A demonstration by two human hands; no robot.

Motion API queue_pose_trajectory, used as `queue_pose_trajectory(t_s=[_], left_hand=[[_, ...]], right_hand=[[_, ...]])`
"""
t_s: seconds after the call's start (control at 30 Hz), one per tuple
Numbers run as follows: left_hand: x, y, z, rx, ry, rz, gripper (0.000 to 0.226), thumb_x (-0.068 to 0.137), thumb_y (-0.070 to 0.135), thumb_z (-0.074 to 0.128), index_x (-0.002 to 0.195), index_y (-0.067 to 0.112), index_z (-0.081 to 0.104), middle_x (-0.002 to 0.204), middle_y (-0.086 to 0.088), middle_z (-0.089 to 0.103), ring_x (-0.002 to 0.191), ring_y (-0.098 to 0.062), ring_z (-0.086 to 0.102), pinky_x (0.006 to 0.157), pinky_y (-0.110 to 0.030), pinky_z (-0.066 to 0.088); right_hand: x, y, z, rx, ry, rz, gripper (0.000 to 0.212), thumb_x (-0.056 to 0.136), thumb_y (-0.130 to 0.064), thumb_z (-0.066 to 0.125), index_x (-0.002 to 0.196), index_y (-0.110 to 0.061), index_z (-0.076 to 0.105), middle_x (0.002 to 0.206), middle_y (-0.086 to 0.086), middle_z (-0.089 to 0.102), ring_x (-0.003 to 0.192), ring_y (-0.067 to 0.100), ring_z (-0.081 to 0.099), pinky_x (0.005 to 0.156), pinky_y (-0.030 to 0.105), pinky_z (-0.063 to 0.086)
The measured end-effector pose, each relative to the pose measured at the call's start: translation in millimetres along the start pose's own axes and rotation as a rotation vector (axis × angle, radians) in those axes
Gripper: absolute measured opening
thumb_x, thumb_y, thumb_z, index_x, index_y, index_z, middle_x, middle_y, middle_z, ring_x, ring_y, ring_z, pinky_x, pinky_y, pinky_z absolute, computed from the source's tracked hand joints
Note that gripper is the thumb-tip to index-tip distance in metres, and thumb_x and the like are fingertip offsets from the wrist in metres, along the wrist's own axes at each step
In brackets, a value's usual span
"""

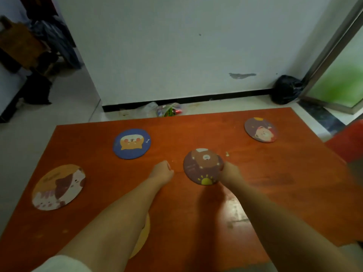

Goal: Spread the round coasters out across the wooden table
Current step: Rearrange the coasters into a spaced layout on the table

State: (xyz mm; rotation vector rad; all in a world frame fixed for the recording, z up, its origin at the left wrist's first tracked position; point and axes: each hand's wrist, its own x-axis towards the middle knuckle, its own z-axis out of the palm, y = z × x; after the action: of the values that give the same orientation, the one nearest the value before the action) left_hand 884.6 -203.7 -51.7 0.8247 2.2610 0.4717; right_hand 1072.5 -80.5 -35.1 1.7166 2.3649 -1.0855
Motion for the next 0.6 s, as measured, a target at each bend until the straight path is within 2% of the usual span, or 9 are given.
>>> queue_pose_trajectory(t_s=[0.1, 0.13, 0.2, 0.23, 0.37, 0.53, 0.6], left_hand=[[20, 24, 22, 0.002, -0.005, -0.066, 0.01, 0.092, 0.022, 0.051, 0.095, 0.013, 0.053, 0.099, -0.011, 0.059, 0.085, -0.029, 0.056, 0.073, -0.036, 0.046], [26, 31, 28, 0.004, 0.002, -0.092, 0.015, 0.091, 0.022, 0.051, 0.1, 0.01, 0.055, 0.104, -0.014, 0.061, 0.092, -0.032, 0.059, 0.076, -0.037, 0.049], [36, 42, 38, 0.015, 0.011, -0.147, 0.025, 0.091, 0.022, 0.051, 0.109, 0.006, 0.057, 0.113, -0.016, 0.062, 0.101, -0.034, 0.06, 0.082, -0.039, 0.051], [40, 47, 42, 0.02, 0.014, -0.171, 0.027, 0.092, 0.022, 0.051, 0.112, 0.005, 0.057, 0.116, -0.017, 0.062, 0.104, -0.034, 0.06, 0.084, -0.04, 0.051], [51, 63, 53, 0.018, 0.049, -0.275, 0.034, 0.095, 0.021, 0.048, 0.123, 0.001, 0.054, 0.125, -0.021, 0.058, 0.113, -0.037, 0.057, 0.09, -0.043, 0.05], [59, 72, 57, -0.044, 0.083, -0.383, 0.039, 0.096, 0.018, 0.049, 0.131, 0.001, 0.049, 0.131, -0.021, 0.056, 0.116, -0.037, 0.057, 0.092, -0.044, 0.05], [59, 70, 58, -0.073, 0.1, -0.41, 0.04, 0.095, 0.016, 0.05, 0.131, 0.0, 0.05, 0.133, -0.021, 0.055, 0.118, -0.037, 0.055, 0.093, -0.043, 0.049]], right_hand=[[36, 13, -15, -0.064, 0.001, 0.049, 0.032, 0.092, -0.026, 0.054, 0.118, -0.006, 0.056, 0.102, 0.02, 0.068, 0.103, 0.036, 0.061, 0.087, 0.035, 0.049], [47, 18, -19, -0.083, -0.007, 0.055, 0.024, 0.093, -0.023, 0.051, 0.114, -0.011, 0.054, 0.099, 0.019, 0.067, 0.103, 0.036, 0.06, 0.09, 0.036, 0.049], [69, 24, -25, -0.093, -0.036, 0.075, 0.039, 0.092, -0.014, 0.05, 0.129, -0.003, 0.052, 0.118, 0.02, 0.065, 0.115, 0.036, 0.057, 0.095, 0.036, 0.046], [79, 26, -27, -0.089, -0.058, 0.076, 0.041, 0.092, -0.013, 0.051, 0.131, -0.001, 0.052, 0.126, 0.021, 0.062, 0.12, 0.035, 0.055, 0.096, 0.035, 0.045], [106, 25, -25, -0.124, -0.131, 0.038, 0.027, 0.091, -0.012, 0.052, 0.108, 0.002, 0.066, 0.117, 0.024, 0.066, 0.111, 0.037, 0.06, 0.087, 0.036, 0.048], [119, 22, -17, -0.079, -0.203, 0.027, 0.025, 0.09, -0.014, 0.053, 0.098, 0.005, 0.068, 0.106, 0.026, 0.07, 0.092, 0.036, 0.063, 0.069, 0.032, 0.042], [120, 22, -15, -0.046, -0.215, 0.048, 0.029, 0.091, -0.019, 0.054, 0.099, 0.006, 0.068, 0.104, 0.027, 0.069, 0.095, 0.038, 0.065, 0.068, 0.031, 0.043]])
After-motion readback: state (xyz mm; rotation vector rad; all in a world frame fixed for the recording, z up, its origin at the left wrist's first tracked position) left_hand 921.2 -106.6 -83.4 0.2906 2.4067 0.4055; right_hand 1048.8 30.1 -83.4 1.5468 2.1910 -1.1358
